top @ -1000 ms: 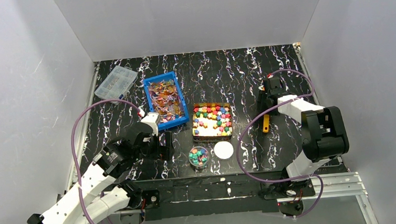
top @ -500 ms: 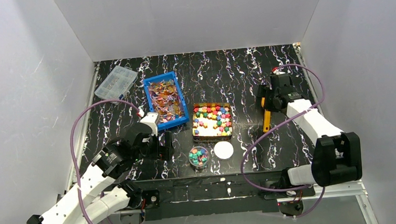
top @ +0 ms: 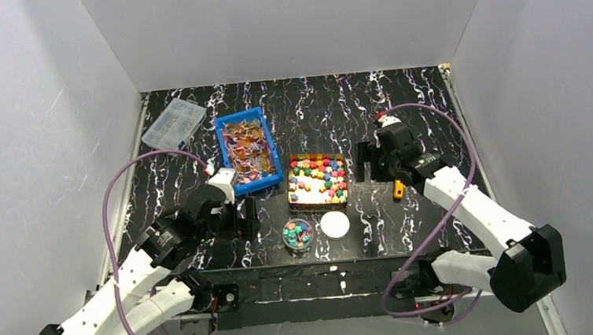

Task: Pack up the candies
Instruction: Place the spatula at the center of the board, then pick up the bottle lid at the center of the board.

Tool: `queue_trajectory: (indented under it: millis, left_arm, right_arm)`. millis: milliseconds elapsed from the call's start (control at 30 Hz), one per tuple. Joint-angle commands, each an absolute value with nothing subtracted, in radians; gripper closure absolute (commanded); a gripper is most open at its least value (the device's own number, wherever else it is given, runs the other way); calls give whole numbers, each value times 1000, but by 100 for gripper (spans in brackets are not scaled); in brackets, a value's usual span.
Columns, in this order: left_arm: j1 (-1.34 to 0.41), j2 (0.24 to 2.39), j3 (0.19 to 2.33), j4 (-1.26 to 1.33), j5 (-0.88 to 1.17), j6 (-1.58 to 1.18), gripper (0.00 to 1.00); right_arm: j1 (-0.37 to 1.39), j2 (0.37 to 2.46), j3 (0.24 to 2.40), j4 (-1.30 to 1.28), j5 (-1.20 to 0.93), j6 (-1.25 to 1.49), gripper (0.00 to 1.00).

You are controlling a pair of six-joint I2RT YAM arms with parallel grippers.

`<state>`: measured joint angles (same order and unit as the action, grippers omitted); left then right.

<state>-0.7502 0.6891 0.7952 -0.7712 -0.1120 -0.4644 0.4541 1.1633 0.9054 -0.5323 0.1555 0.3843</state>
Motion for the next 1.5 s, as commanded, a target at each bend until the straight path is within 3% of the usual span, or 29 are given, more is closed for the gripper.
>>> queue_trajectory:
  millis: [0,567,1467]
  left_arm:
    - [-753,674,799,-786,-115,-462,1]
    - [-753,667,798,-788,-120,-462,1]
    - [-752,669,796,-787,-120,-463,1]
  right_arm:
    - [576,1123,918,-584,203,467,2]
    - [1018,1180,845,-613,448,684,2]
    - [1085,1424,777,-402,393,729,2]
